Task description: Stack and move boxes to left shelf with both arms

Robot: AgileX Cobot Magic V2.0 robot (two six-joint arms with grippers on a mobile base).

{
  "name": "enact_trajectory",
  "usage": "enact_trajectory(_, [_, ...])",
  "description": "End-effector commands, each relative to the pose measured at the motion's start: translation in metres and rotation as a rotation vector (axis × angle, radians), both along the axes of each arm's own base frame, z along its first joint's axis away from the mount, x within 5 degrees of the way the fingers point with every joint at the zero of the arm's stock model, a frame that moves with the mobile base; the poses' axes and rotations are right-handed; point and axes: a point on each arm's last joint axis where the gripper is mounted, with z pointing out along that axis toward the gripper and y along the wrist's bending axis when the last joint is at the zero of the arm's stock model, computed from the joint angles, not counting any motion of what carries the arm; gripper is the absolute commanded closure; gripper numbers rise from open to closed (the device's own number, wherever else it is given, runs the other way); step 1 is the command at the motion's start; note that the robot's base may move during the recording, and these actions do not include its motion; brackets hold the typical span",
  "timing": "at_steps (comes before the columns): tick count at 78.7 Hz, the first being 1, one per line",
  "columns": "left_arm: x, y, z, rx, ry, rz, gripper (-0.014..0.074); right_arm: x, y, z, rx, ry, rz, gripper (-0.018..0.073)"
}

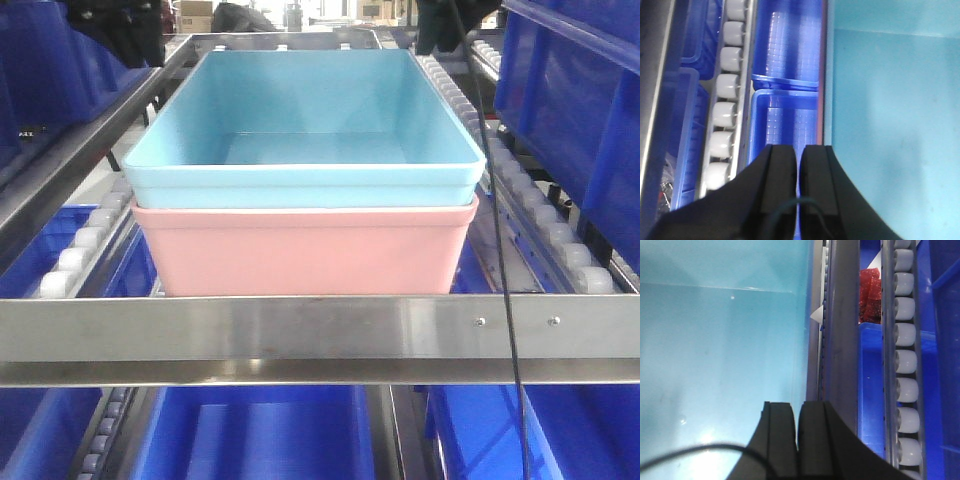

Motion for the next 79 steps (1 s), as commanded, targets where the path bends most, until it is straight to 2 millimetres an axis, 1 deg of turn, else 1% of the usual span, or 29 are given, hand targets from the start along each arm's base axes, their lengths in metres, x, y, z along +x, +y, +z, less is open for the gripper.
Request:
enact_trajectory(1, [-0.020, 0.003, 0.048, -0.062, -0.151, -0.036, 0.0596, -0.019, -0.008, 0.053, 0.039, -0.162, 0.035, 0.0508])
enact_trajectory(6, [-0.032, 0.003, 0.055, -0.065, -0.187, -0.064, 0.0596, -0.029, -0.009, 0.060, 0.038, -0.186, 0.061, 0.0508])
enact_trajectory(11, [-0.047, 0.005, 0.060, -0.072, -0.215, -0.093, 0.0596, -0.045, -0.010, 0.067, 0.041, -0.219, 0.097, 0.0508])
enact_trajectory(13, [-0.051, 0.007, 0.061, -0.076, -0.225, -0.098, 0.0596, -0.051, -0.008, 0.066, 0.045, -0.232, 0.118, 0.0508])
enact_trajectory(14, [-0.054, 0.008, 0.061, -0.079, -0.229, -0.102, 0.0596, -0.057, -0.009, 0.070, 0.052, -0.248, 0.129, 0.0508])
enact_trajectory(15, [-0.059, 0.010, 0.064, -0.085, -0.240, -0.106, 0.0596, -0.059, -0.008, 0.069, 0.053, -0.252, 0.138, 0.0508])
enact_trajectory(18, [-0.067, 0.014, 0.063, -0.091, -0.248, -0.117, 0.0596, -0.073, -0.007, 0.071, 0.065, -0.288, 0.180, 0.0508])
enact_trajectory(19, [-0.071, 0.015, 0.063, -0.095, -0.254, -0.123, 0.0596, -0.080, -0.008, 0.075, 0.073, -0.309, 0.195, 0.0508])
enact_trajectory(20, [-0.075, 0.018, 0.065, -0.101, -0.265, -0.126, 0.0596, -0.082, -0.007, 0.073, 0.075, -0.316, 0.207, 0.0508])
enact_trajectory(24, [-0.087, 0.024, 0.063, -0.111, -0.279, -0.139, 0.0596, -0.101, -0.008, 0.078, 0.081, -0.381, 0.267, 0.0508])
enact_trajectory(26, [-0.094, 0.027, 0.063, -0.122, -0.297, -0.150, 0.0596, -0.108, -0.008, 0.076, 0.080, -0.406, 0.300, 0.0508])
enact_trajectory(27, [-0.095, 0.027, 0.063, -0.124, -0.300, -0.152, 0.0596, -0.115, -0.009, 0.079, 0.087, -0.429, 0.315, 0.0508])
enact_trajectory(28, [-0.100, 0.030, 0.065, -0.132, -0.314, -0.157, 0.0596, -0.119, -0.010, 0.079, 0.089, -0.445, 0.331, 0.0508])
enact_trajectory(31, [-0.108, 0.034, 0.063, -0.142, -0.331, -0.171, 0.0596, -0.130, -0.011, 0.077, 0.095, -0.483, 0.373, 0.0508])
enact_trajectory(32, [-0.112, 0.035, 0.062, -0.147, -0.338, -0.176, 0.0596, -0.136, -0.014, 0.079, 0.101, -0.503, 0.384, 0.0508])
enact_trajectory(38, [-0.131, 0.045, 0.060, -0.169, -0.386, -0.206, 0.0596, -0.158, -0.024, 0.078, 0.135, -0.571, 0.434, 0.0508])
enact_trajectory(44, [-0.148, 0.054, 0.056, -0.179, -0.415, -0.222, 0.0596, -0.179, -0.037, 0.074, 0.158, -0.609, 0.459, 0.0508])
enact_trajectory(52, [-0.173, 0.068, 0.050, -0.183, -0.457, -0.238, 0.0596, -0.202, -0.054, 0.064, 0.140, -0.638, 0.476, 0.0508])
enact_trajectory(61, [-0.198, 0.080, 0.038, -0.195, -0.529, -0.284, 0.0596, -0.226, -0.070, 0.050, 0.127, -0.677, 0.501, 0.0508])
enact_trajectory(62, [-0.200, 0.081, 0.034, -0.191, -0.533, -0.293, 0.0596, -0.229, -0.072, 0.048, 0.128, -0.678, 0.502, 0.0508])
enact_trajectory(68, [-0.216, 0.086, 0.025, -0.224, -0.598, -0.338, 0.0596, -0.242, -0.082, 0.037, 0.133, -0.686, 0.505, 0.0508])
enact_trajectory(70, [-0.221, 0.088, 0.019, -0.231, -0.606, -0.348, 0.0596, -0.246, -0.085, 0.034, 0.134, -0.688, 0.506, 0.0508])
enact_trajectory(75, [-0.235, 0.093, 0.008, -0.257, -0.645, -0.376, 0.0596, -0.258, -0.094, 0.020, 0.130, -0.687, 0.505, 0.0508])
enact_trajectory(79, [-0.245, 0.099, 0.001, -0.266, -0.662, -0.381, 0.0596, -0.266, -0.100, 0.013, 0.128, -0.696, 0.504, 0.0508])
